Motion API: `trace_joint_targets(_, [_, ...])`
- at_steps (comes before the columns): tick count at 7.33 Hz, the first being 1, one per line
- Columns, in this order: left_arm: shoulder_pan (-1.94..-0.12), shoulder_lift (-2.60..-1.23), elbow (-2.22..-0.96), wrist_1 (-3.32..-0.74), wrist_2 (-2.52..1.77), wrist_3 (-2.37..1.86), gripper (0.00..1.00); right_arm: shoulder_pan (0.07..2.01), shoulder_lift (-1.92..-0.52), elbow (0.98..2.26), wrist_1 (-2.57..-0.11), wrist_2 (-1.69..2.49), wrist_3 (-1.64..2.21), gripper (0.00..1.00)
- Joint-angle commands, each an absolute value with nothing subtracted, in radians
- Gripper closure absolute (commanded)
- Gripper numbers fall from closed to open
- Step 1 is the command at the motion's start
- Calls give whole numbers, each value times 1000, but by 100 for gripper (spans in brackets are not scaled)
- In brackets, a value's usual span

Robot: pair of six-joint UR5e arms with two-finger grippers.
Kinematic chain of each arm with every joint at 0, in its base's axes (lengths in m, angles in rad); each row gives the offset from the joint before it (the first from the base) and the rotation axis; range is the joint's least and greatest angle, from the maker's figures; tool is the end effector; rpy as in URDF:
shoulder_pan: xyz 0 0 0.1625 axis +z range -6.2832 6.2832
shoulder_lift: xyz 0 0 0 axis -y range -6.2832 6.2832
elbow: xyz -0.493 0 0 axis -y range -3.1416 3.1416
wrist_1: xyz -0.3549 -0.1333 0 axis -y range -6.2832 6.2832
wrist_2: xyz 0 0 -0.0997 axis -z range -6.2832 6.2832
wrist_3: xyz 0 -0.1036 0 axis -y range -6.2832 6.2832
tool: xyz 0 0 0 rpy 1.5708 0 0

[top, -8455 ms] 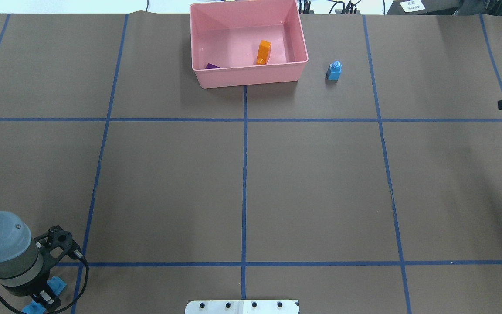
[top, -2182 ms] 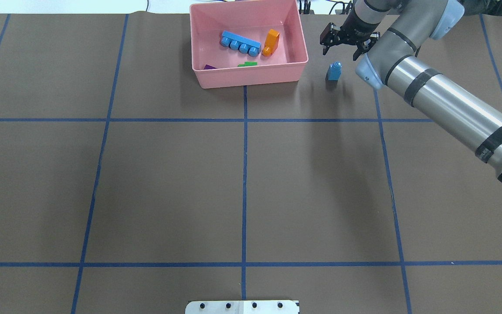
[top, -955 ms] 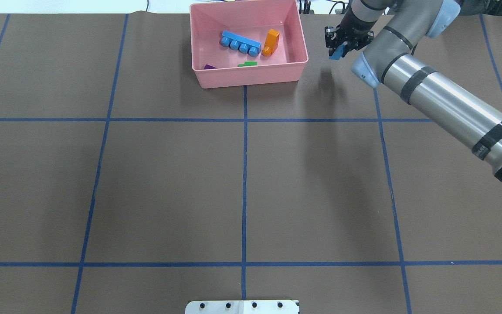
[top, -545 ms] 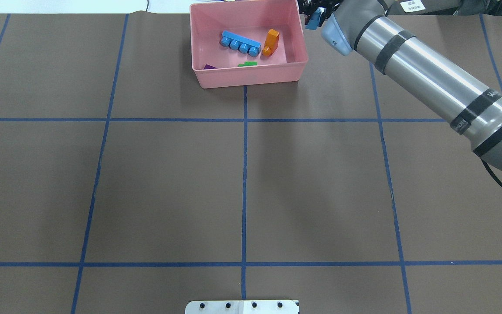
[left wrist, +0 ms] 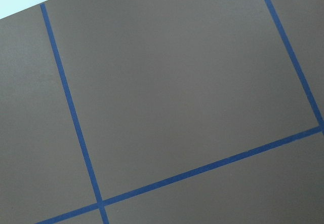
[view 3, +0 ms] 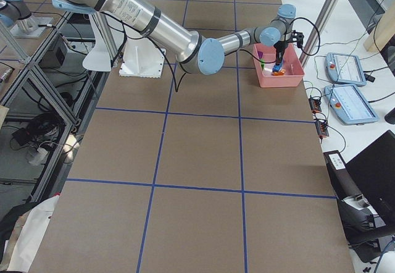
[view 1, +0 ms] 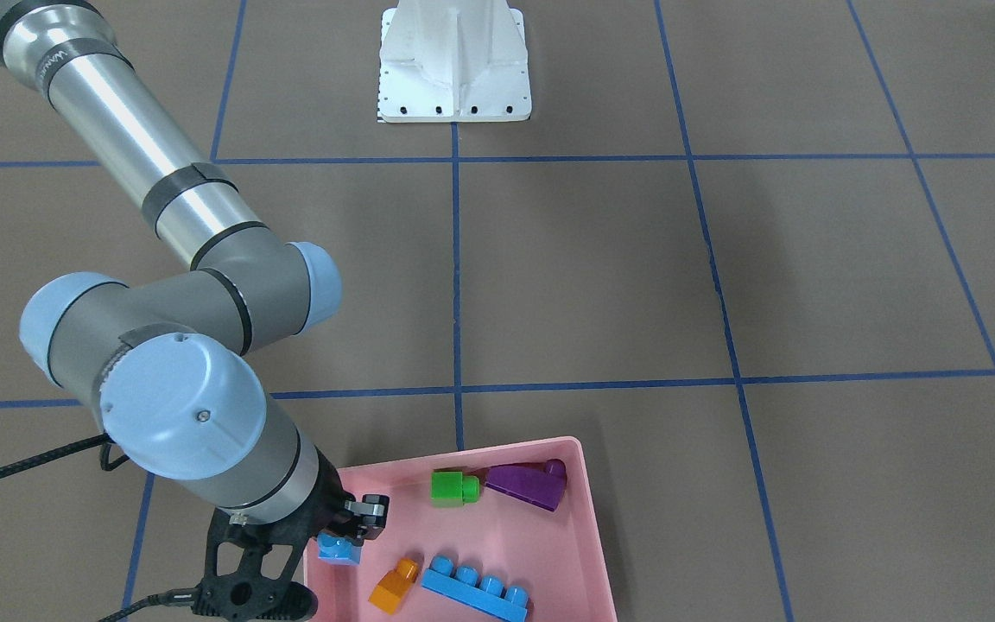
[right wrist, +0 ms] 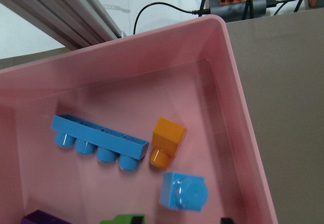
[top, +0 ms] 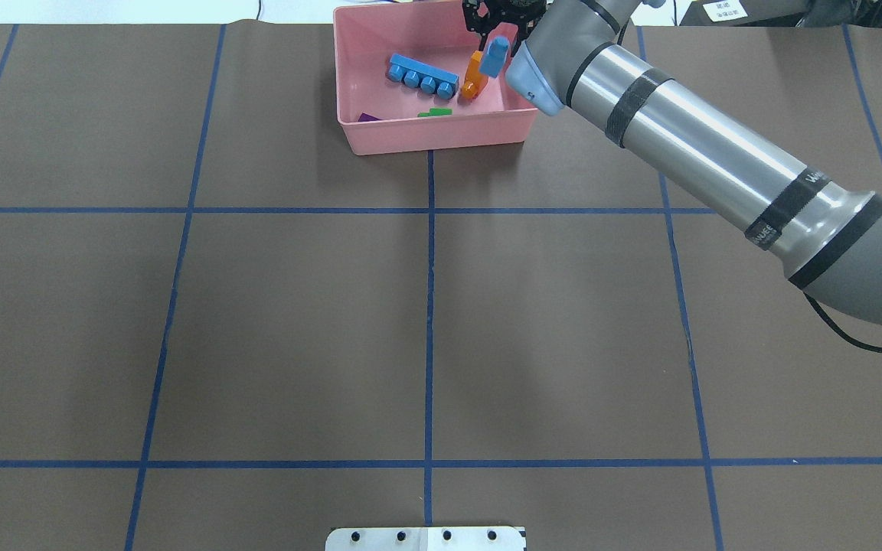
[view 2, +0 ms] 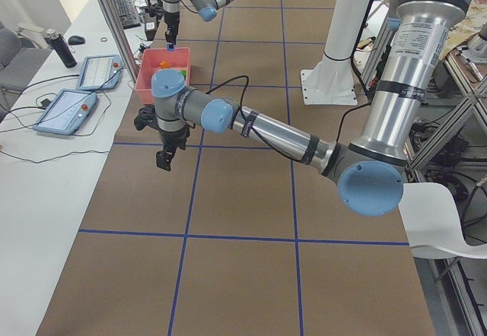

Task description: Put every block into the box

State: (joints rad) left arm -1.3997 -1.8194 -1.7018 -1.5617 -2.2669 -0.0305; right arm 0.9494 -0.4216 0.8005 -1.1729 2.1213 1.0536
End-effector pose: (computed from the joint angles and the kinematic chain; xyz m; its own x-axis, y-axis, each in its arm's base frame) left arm 0.0316 -0.5757 0.5468 0.7211 0.3313 -0.6085 -0.1368 0.9291 0.3437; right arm -0.4669 -0.7880 0.2260 0.5979 0.1113 0.7938 -0.2115 0.9771 0.0223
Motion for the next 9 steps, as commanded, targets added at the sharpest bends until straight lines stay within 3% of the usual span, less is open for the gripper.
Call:
trace_joint_targets(1, [-1402, -1775, -1726, -1562, -2269, -26, 0, 972, -510, 951, -1222, 2173, 1055, 0])
trace_joint_targets(2, [-1417, -1763, -1738, -1557, -2275, -23, 0, 1023, -637, 1114, -1282, 2201, 1037, 0])
trace_joint_targets(4, [-1474, -1759, -1727, -1548, -2299, -23, 0, 1153, -852, 1294, -1340, 2297, 872, 0])
trace_joint_targets(6, [-1496, -1759, -1691, -1546, -2299, -18, 0, 1297, -1173, 1534, -1347, 2362, 655, 0])
trace_joint_targets(9, [-1521, -1759, -1618, -1528, -2334, -24, 0, 1439, -1478, 1623, -1373, 2353, 299, 0])
